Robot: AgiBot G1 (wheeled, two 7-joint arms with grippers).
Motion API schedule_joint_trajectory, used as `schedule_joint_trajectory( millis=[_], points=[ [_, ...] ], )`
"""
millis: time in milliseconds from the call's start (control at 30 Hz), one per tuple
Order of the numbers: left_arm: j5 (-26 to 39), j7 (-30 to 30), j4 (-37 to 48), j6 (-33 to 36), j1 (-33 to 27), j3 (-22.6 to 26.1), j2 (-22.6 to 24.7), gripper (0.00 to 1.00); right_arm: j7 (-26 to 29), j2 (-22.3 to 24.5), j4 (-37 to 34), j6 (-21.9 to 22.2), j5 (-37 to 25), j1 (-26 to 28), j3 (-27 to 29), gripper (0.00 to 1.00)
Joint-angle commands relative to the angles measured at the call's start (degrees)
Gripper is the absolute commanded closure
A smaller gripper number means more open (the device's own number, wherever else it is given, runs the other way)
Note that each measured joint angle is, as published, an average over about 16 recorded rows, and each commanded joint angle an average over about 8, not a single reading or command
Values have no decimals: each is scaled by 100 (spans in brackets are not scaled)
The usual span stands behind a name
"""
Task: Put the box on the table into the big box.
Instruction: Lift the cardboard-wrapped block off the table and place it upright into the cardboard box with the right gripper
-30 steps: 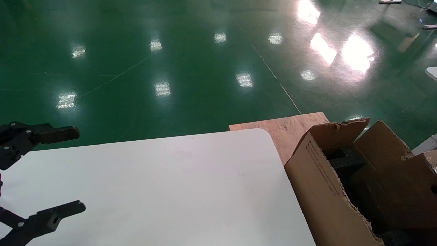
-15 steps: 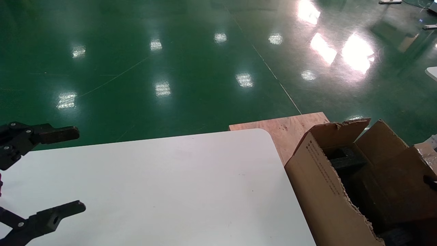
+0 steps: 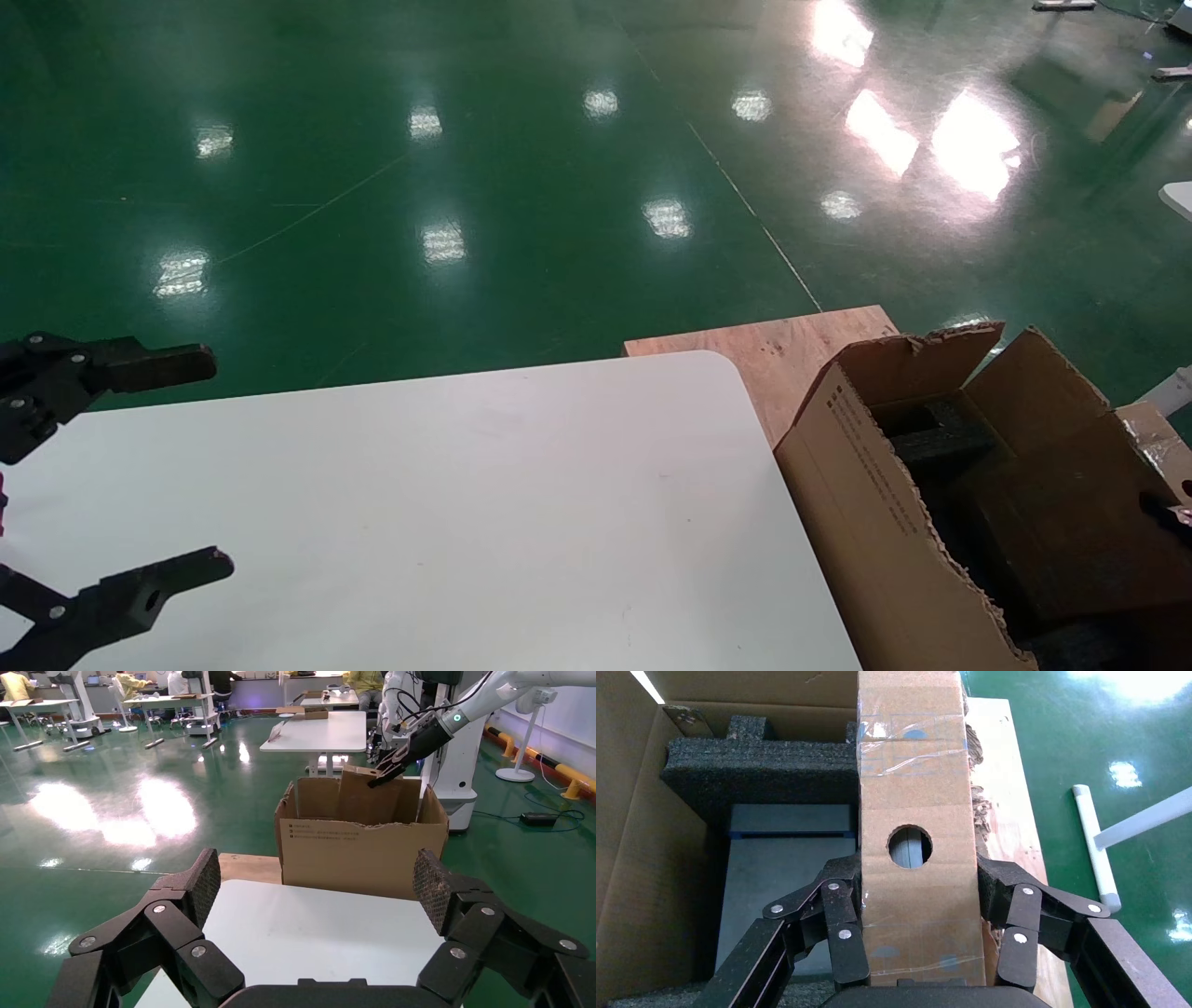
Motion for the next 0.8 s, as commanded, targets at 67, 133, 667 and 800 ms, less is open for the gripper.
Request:
schedule_joint_trajectory(
  millis=[67, 133, 667, 800],
  points=[
    [0, 0, 0, 0, 0, 0, 0, 0, -12, -26, 20, 42, 120, -2, -154, 74],
    [0, 0, 0, 0, 0, 0, 0, 0, -11, -58, 31, 74, 182, -13, -244, 49],
    [-1, 1, 2, -2, 2, 0, -1, 0, -3, -158, 34, 173, 342, -38, -472, 0],
    [-1, 1, 2, -2, 2, 0, -1, 0, -2, -151, 36, 168, 331, -37, -452, 0]
  ],
)
